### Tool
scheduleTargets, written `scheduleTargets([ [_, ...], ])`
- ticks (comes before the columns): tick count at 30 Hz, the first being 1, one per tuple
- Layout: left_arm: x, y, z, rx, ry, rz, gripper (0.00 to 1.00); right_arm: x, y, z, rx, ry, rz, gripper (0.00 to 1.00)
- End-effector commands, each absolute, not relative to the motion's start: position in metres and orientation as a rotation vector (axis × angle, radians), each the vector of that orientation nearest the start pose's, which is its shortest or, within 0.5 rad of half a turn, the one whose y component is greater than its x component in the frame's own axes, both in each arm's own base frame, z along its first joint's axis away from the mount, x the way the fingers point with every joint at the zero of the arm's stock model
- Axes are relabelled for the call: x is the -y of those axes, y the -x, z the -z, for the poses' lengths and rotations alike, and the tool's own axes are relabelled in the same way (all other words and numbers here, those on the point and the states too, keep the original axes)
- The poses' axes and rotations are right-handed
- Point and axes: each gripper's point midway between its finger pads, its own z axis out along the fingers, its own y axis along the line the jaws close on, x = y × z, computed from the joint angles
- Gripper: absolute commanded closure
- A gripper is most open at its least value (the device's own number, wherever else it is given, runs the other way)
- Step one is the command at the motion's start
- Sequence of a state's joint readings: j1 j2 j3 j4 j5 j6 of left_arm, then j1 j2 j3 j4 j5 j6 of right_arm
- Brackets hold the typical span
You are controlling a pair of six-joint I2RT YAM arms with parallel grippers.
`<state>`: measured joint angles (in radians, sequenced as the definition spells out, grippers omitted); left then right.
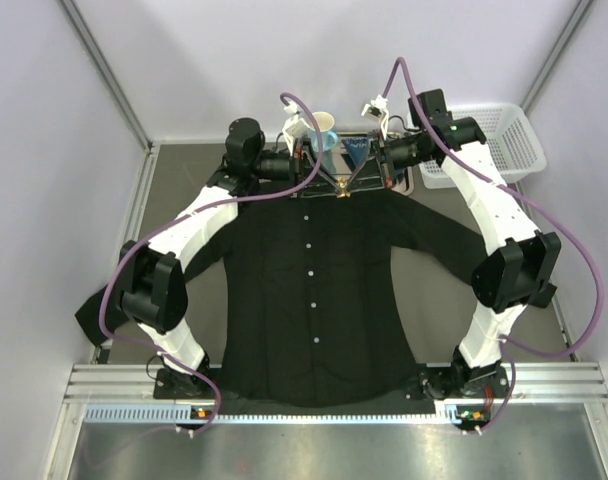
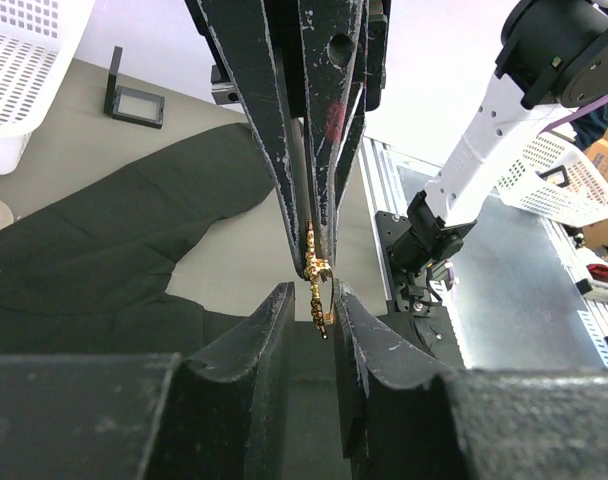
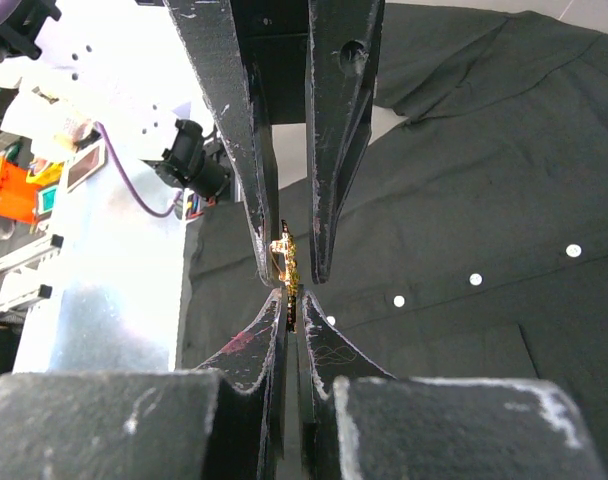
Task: Pin the brooch onto the clothing
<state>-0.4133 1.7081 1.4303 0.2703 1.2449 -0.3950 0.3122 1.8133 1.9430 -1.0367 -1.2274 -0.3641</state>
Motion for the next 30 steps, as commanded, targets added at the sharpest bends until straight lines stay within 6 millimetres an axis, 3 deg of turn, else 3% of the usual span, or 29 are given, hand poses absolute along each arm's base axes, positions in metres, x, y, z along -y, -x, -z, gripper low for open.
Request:
scheduleTargets([
  [1,0.324,-0.310,-0.350,-1.382,-1.090,1.514,0.74,-0.276,-0.307,-0.328,-1.745,1.173,-1.486,1.00],
  [12,0.334,-0.311,-0.353,-1.373,-1.017,1.512,0.88,-0.279,-0.309,-0.328,-1.763,1.133,-1.546,1.00],
  [19,0.336,-0.314,-0.353,-1.385,-0.985,1.504,0.87,-0.280,-0.312,-0.328,-1.771,1.116,-1.553,1.00],
  [22,0.336,-0.313,-0.357,-1.382,-0.984,1.510,0.71,-0.279,-0.314,-0.326,-1.777,1.114,-1.534,1.00],
  [23,0.336,-0.313,-0.361,-1.374,-0.986,1.508,0.58,-0.279,-0.315,-0.324,-1.779,1.113,-1.529,1.00],
  [26,0.335,-0.313,-0.370,-1.356,-0.987,1.499,0.46,-0.275,-0.323,-0.319,-1.791,1.103,-1.493,1.00],
  [30,0.330,-0.317,-0.383,-1.314,-1.000,1.468,0.41,-0.269,-0.337,-0.311,-1.814,1.072,-1.466,1.00],
])
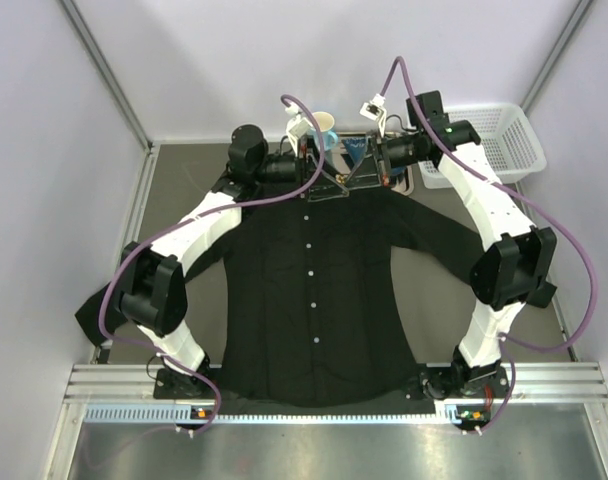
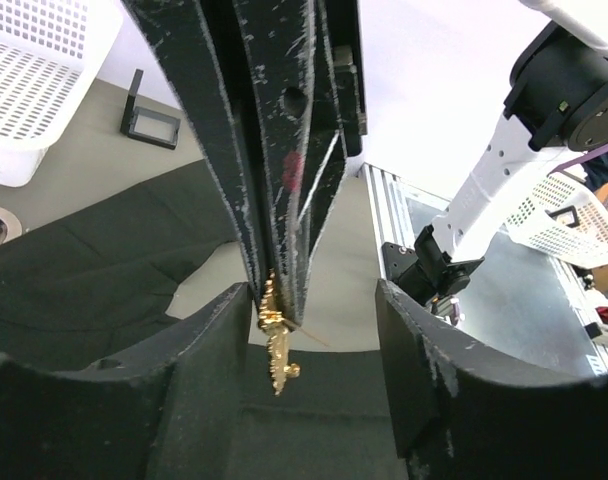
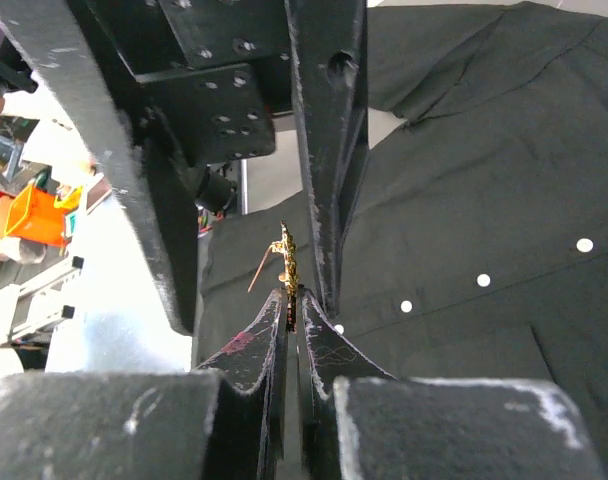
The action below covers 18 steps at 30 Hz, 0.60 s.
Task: Pin the brooch onto the clothing
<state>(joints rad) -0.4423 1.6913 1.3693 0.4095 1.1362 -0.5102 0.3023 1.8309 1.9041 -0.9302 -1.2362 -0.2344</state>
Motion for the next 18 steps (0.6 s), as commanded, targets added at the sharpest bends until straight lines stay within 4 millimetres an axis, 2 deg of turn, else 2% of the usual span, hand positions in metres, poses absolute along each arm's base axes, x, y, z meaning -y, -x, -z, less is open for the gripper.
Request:
scheduleTargets([
  [1,0.328,-0.322,-0.385,-1.322,-0.984,1.452,0.40,-0.268,-0.339,-0.312,-1.810,1.069,-1.462,1.00],
  [4,0.314,-0.341,-0.400,-1.306,-0.939,1.371,0.39,-0.266,-0.346,-0.316,-1.811,1.043,-1.462,1.00],
  [7,0.292,-0.374,-0.415,-1.312,-0.840,1.255,0.38,-0.266,-0.357,-0.325,-1.802,0.979,-1.460,1.00],
  [8,0.284,-0.387,-0.426,-1.315,-0.787,1.215,0.38,-0.268,-0.371,-0.326,-1.731,0.980,-1.414,1.00],
  [9,0.272,-0.401,-0.427,-1.332,-0.740,1.183,0.38,-0.268,-0.374,-0.331,-1.786,0.865,-1.476,1.00],
  [10,0.268,-0.408,-0.429,-1.336,-0.718,1.165,0.38,-0.264,-0.386,-0.341,-1.743,0.806,-1.447,1.00],
  [11,0.264,-0.413,-0.433,-1.339,-0.701,1.151,0.38,-0.261,-0.386,-0.334,-1.748,0.722,-1.465,1.00],
  [12,0.258,-0.421,-0.431,-1.357,-0.662,1.130,0.38,-0.262,-0.394,-0.369,-1.606,0.668,-1.488,1.00],
  [14,0.255,-0.428,-0.422,-1.396,-0.621,1.125,0.40,-0.261,-0.410,-0.378,-1.582,0.530,-1.496,1.00],
  [15,0.257,-0.430,-0.413,-1.447,-0.582,1.116,0.42,-0.261,-0.411,-0.392,-1.539,0.486,-1.530,1.00],
  [16,0.259,-0.435,-0.396,-1.490,-0.566,1.070,0.45,-0.259,-0.421,-0.398,-1.515,0.407,-1.529,1.00],
  [18,0.267,-0.427,-0.387,-1.506,-0.531,1.085,0.47,-0.257,-0.428,-0.409,-1.467,0.307,-1.567,1.00],
])
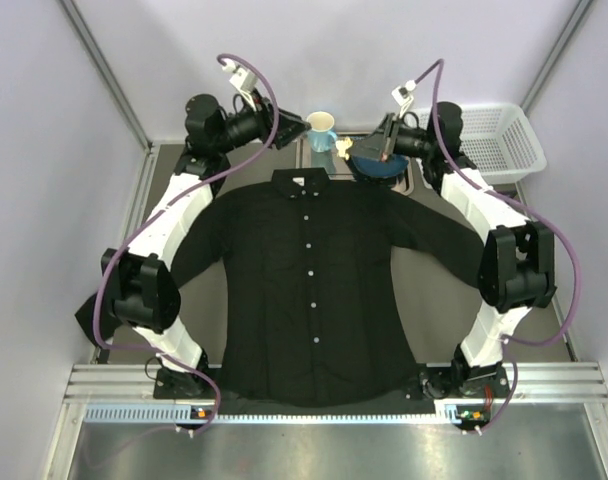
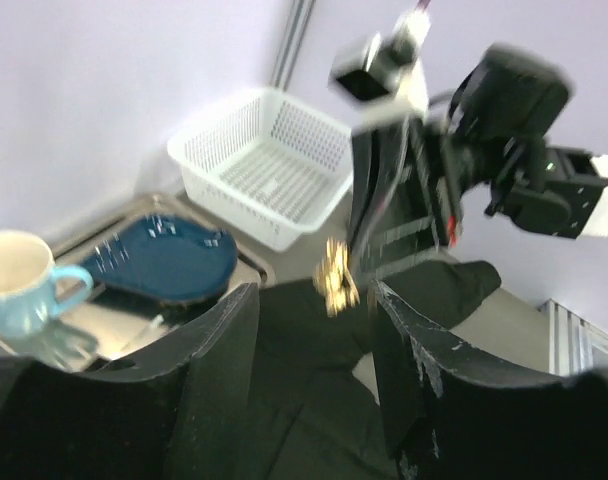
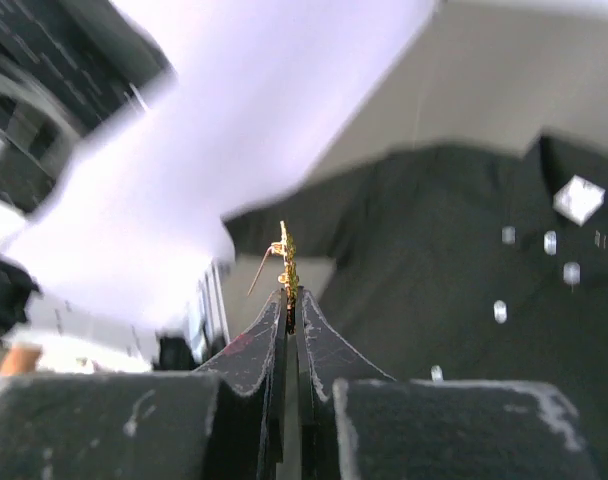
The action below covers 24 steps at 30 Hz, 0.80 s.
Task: Pin the brooch onto the clothing
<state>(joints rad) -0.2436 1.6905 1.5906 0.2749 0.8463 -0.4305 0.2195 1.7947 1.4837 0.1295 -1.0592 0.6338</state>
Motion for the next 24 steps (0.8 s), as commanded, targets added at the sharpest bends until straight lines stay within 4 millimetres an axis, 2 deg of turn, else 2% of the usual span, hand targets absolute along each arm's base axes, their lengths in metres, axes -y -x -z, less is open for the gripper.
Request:
scheduleTargets([
  [1,0.273,-0.420,-0.374,-1.534,-0.527,1.125,0.47,-0.254,-0.436,-0.414,-1.437,0.244,-1.561,1.00],
  [5,0.291,-0.406,-0.372,-1.531,-0.527,1.263,0.48,-0.254,-0.444,-0.421,-1.413,0.140,-1.601,1.00],
  [7,0.296,-0.403,-0.386,-1.468,-0.535,1.308,0.48,-0.258,-0.440,-0.425,-1.402,0.141,-1.607,1.00],
  [14,0.305,-0.410,-0.413,-1.331,-0.548,1.366,0.53,-0.272,-0.424,-0.430,-1.393,0.186,-1.639,1.00],
  [18,0.308,-0.410,-0.416,-1.277,-0.556,1.376,0.59,-0.277,-0.420,-0.428,-1.399,0.204,-1.648,1.00],
  [24,0.304,-0.425,-0.421,-1.270,-0.474,1.375,0.67,-0.286,-0.408,-0.426,-1.389,0.274,-1.661,1.00],
])
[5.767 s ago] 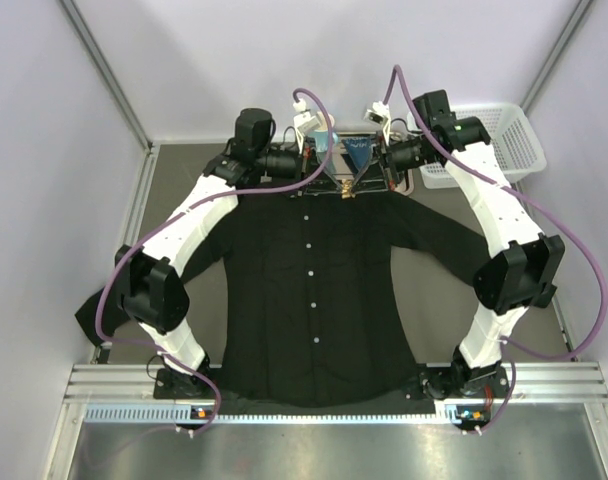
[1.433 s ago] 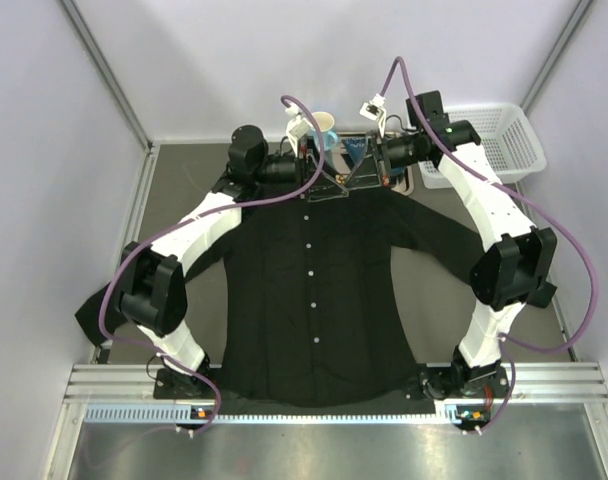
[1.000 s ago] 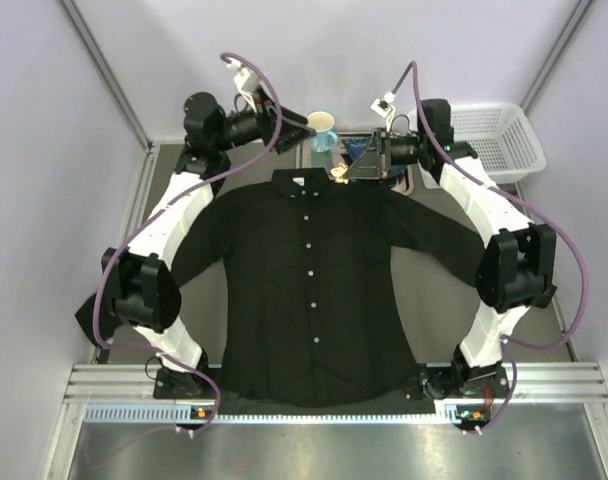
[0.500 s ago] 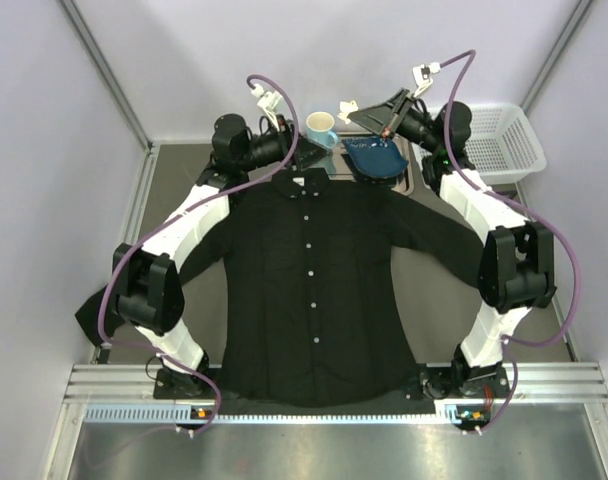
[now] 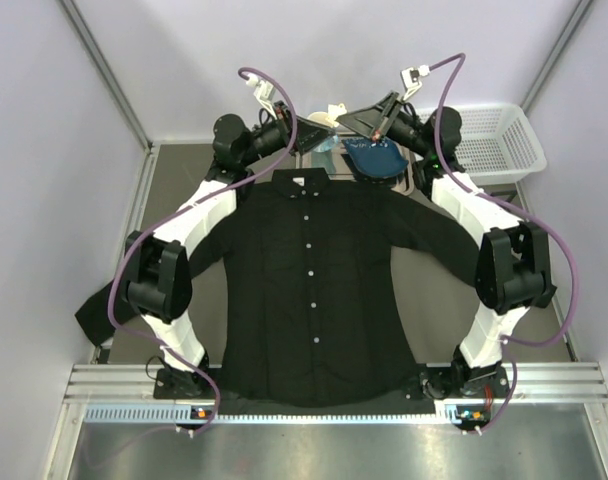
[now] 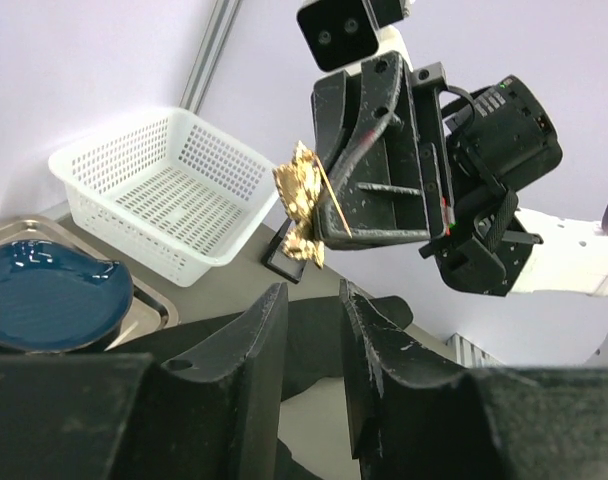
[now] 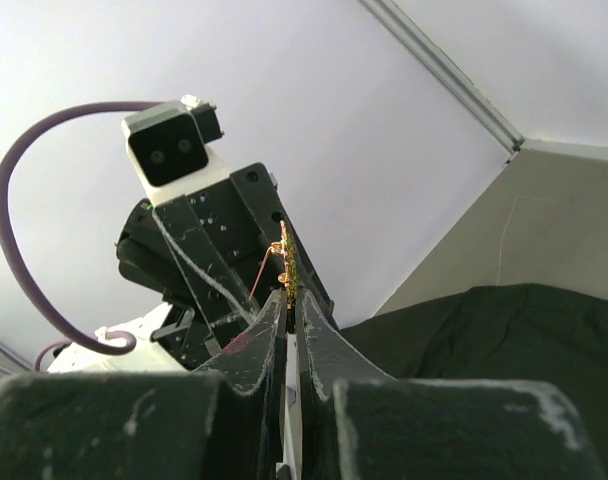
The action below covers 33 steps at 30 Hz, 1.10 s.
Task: Pin the brooch onto the clothing
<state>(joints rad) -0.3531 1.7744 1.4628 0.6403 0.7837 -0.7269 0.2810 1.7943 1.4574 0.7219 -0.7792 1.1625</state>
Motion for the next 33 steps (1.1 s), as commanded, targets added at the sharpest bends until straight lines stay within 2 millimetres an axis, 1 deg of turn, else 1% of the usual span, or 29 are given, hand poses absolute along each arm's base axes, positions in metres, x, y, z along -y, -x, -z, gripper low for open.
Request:
scheduleTargets([
  [1,0.305,-0.426,-0.421,-1.271,-0.469,1.378,0.69,-0.286,-0.408,-0.425,-1.392,0.273,-1.664,1.00],
  [5,0.305,-0.426,-0.421,-1.266,-0.466,1.386,0.73,-0.287,-0.408,-0.424,-1.391,0.289,-1.660,1.00],
  [14,0.300,-0.435,-0.418,-1.291,-0.428,1.386,0.80,-0.290,-0.408,-0.417,-1.410,0.308,-1.671,1.00],
  [18,0.302,-0.432,-0.417,-1.285,-0.456,1.395,0.87,-0.293,-0.408,-0.414,-1.418,0.312,-1.676,1.00],
  [21,0.301,-0.433,-0.418,-1.282,-0.443,1.392,0.94,-0.295,-0.407,-0.415,-1.417,0.330,-1.678,1.00],
  [22,0.301,-0.435,-0.417,-1.286,-0.432,1.390,0.98,-0.295,-0.407,-0.414,-1.421,0.331,-1.682,1.00],
  [23,0.300,-0.437,-0.416,-1.291,-0.420,1.389,1.00,-0.296,-0.409,-0.412,-1.428,0.330,-1.684,1.00],
  [25,0.299,-0.438,-0.416,-1.293,-0.413,1.383,1.00,-0.296,-0.410,-0.410,-1.433,0.327,-1.683,1.00],
  [26,0.299,-0.438,-0.416,-1.289,-0.423,1.377,1.00,-0.297,-0.409,-0.408,-1.436,0.335,-1.684,0.96],
  [27,0.300,-0.436,-0.415,-1.288,-0.444,1.376,1.00,-0.297,-0.409,-0.408,-1.439,0.339,-1.686,0.90],
  [28,0.298,-0.434,-0.416,-1.283,-0.455,1.372,1.00,-0.296,-0.409,-0.406,-1.446,0.342,-1.684,0.75],
  [30,0.296,-0.430,-0.414,-1.276,-0.501,1.344,1.00,-0.290,-0.409,-0.404,-1.463,0.366,-1.677,0.66],
  [31,0.294,-0.427,-0.410,-1.290,-0.527,1.342,1.00,-0.286,-0.411,-0.397,-1.496,0.371,-1.662,0.60],
  [32,0.291,-0.427,-0.405,-1.304,-0.542,1.319,1.00,-0.278,-0.410,-0.392,-1.519,0.410,-1.645,0.57],
  [33,0.288,-0.424,-0.403,-1.323,-0.551,1.306,1.00,-0.271,-0.408,-0.391,-1.535,0.436,-1.622,0.53],
])
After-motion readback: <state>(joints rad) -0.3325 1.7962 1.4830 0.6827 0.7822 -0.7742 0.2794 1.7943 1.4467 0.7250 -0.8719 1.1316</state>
